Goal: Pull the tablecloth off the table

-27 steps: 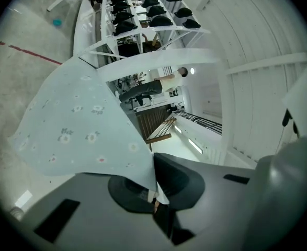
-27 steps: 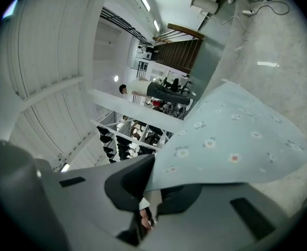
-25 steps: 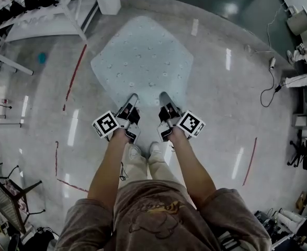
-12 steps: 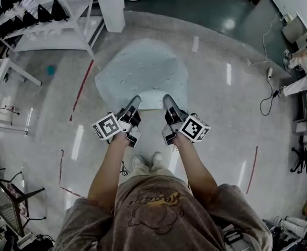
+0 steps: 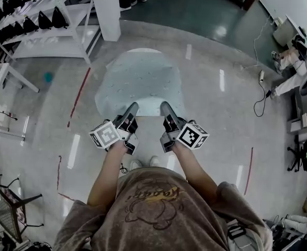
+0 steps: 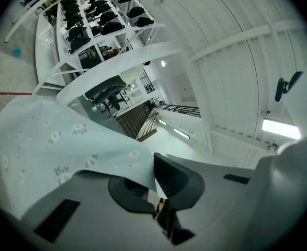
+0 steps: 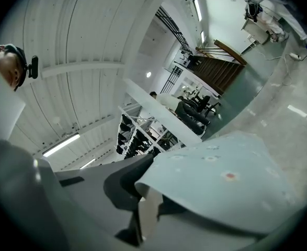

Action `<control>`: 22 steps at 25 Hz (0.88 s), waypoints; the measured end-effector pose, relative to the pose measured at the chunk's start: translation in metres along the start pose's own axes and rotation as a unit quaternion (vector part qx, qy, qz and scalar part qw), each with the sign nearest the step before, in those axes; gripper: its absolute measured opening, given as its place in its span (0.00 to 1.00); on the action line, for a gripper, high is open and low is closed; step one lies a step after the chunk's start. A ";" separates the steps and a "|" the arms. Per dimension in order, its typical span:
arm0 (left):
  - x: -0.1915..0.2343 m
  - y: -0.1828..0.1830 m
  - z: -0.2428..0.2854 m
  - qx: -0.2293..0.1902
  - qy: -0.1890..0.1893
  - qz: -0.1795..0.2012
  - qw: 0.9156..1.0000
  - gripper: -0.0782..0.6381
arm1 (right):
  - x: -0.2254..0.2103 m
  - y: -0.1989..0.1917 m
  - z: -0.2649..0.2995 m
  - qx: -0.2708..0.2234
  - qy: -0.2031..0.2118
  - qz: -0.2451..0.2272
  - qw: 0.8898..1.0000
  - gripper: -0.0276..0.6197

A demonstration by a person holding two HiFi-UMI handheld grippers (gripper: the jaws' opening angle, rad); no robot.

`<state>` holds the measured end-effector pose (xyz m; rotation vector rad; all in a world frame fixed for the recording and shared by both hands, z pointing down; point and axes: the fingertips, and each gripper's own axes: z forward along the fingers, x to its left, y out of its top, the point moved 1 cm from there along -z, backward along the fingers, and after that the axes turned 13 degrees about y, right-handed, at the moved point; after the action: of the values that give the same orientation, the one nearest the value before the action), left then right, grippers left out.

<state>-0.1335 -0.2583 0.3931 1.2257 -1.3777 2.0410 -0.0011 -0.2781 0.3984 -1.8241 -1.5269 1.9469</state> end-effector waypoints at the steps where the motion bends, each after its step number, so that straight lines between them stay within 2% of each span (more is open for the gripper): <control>1: -0.001 0.000 -0.003 0.001 -0.002 -0.001 1.000 0.14 | 0.002 -0.002 -0.001 -0.002 -0.001 -0.001 1.000 0.09; 8: 0.000 -0.034 -0.053 0.006 -0.012 0.023 1.000 0.14 | 0.036 -0.037 -0.041 -0.011 0.000 -0.021 1.000 0.09; 13: 0.000 -0.019 -0.040 0.019 -0.023 0.021 0.999 0.14 | 0.029 -0.031 -0.026 -0.016 -0.007 -0.017 1.000 0.09; 22: -0.010 -0.032 -0.049 0.024 -0.025 0.020 0.999 0.14 | 0.036 -0.034 -0.042 -0.019 -0.012 -0.018 1.000 0.09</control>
<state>-0.1276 -0.1993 0.3954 1.2868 -1.3930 2.0962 0.0025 -0.2131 0.4033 -1.7817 -1.6022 1.9440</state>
